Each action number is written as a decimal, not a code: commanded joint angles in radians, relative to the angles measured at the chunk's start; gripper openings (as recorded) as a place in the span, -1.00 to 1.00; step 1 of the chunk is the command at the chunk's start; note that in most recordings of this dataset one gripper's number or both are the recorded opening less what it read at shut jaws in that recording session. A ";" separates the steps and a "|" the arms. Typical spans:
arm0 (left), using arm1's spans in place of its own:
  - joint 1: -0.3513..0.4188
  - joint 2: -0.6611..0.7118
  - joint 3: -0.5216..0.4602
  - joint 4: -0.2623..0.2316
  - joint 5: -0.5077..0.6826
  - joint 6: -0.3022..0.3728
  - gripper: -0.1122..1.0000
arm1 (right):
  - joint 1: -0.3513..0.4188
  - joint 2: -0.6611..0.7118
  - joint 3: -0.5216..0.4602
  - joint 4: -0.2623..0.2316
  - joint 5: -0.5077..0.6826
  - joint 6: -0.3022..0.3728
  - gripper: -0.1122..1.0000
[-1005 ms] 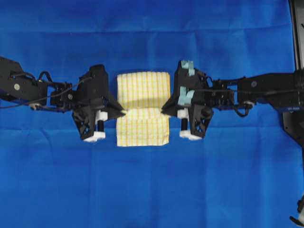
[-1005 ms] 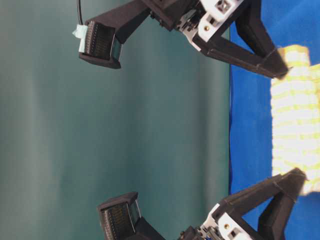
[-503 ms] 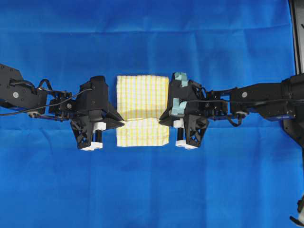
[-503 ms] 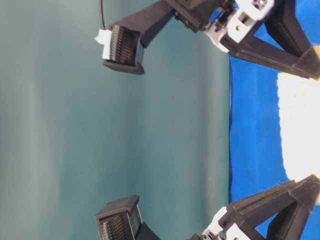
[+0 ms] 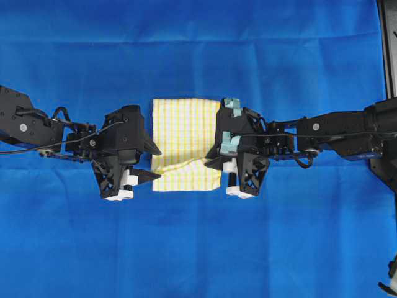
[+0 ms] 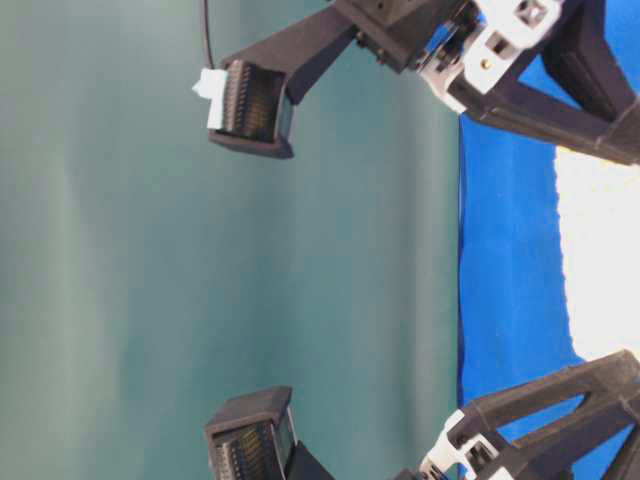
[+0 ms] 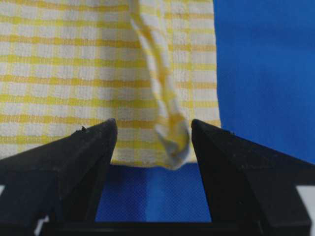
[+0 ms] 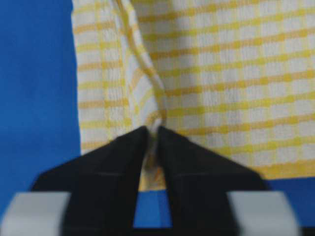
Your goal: Fold the yellow towel.
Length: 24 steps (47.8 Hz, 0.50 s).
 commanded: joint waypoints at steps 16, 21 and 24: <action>0.021 -0.219 0.006 0.000 0.132 0.012 0.17 | 0.003 -0.167 -0.009 -0.025 0.100 -0.002 0.51; 0.032 -0.310 0.046 0.000 0.144 0.012 0.17 | 0.000 -0.250 0.025 -0.060 0.109 -0.002 0.53; 0.041 -0.359 0.077 0.000 0.144 0.011 0.17 | -0.005 -0.296 0.052 -0.074 0.110 -0.002 0.53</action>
